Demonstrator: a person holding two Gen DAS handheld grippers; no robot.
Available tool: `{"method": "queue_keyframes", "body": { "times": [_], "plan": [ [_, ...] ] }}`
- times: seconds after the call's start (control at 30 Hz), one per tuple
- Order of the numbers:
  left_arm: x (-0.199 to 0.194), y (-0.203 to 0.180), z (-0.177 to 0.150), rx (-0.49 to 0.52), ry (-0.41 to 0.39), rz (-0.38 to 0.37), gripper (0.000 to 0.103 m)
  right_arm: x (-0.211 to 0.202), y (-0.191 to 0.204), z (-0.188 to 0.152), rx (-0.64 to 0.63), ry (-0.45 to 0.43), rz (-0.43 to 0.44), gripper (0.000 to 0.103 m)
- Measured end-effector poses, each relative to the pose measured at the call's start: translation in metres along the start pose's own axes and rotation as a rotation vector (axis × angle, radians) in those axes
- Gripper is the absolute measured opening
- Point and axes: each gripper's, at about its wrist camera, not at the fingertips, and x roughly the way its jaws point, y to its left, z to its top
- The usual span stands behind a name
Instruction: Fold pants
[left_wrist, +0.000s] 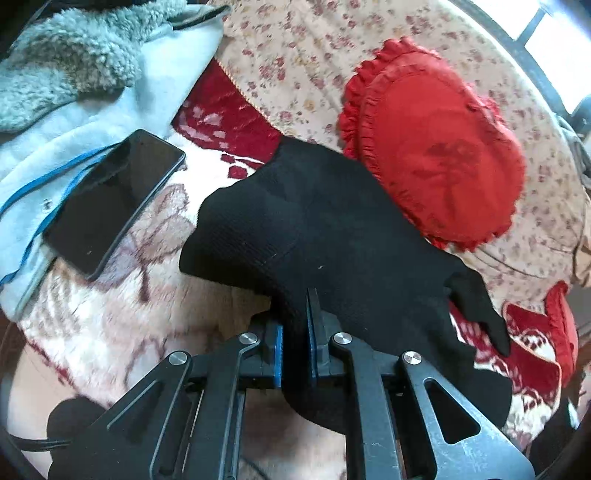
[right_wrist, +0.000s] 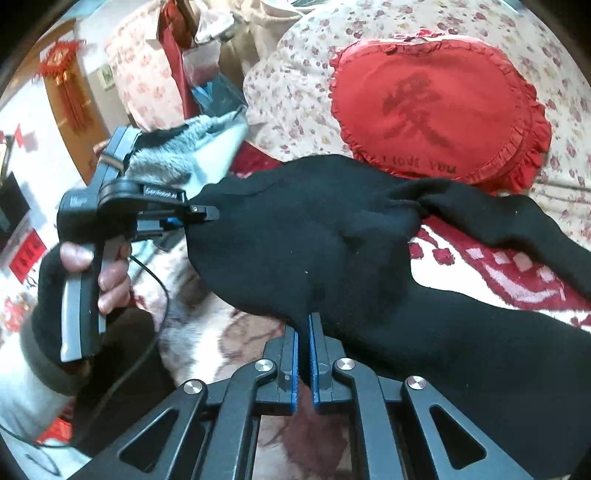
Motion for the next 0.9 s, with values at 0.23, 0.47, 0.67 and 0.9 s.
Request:
{"method": "queue_keyframes", "body": {
  "times": [0.23, 0.47, 0.67, 0.9],
  "plan": [
    [-0.006, 0.028, -0.033, -0.002, 0.035, 0.069, 0.009, -0.012, 0.022, -0.016, -0.058, 0.039, 0.032, 0.004],
    [-0.016, 0.037, -0.036, -0.003, 0.051, 0.092, 0.017, -0.018, 0.013, -0.028, 0.012, 0.102, 0.003, 0.009],
    [-0.046, 0.025, -0.039, 0.072, -0.017, 0.144, 0.039, -0.084, -0.043, -0.031, 0.124, -0.007, -0.215, 0.034],
    [-0.041, -0.025, -0.050, 0.265, -0.004, 0.128, 0.052, -0.115, -0.134, -0.051, 0.349, 0.003, -0.537, 0.035]
  ]
}}
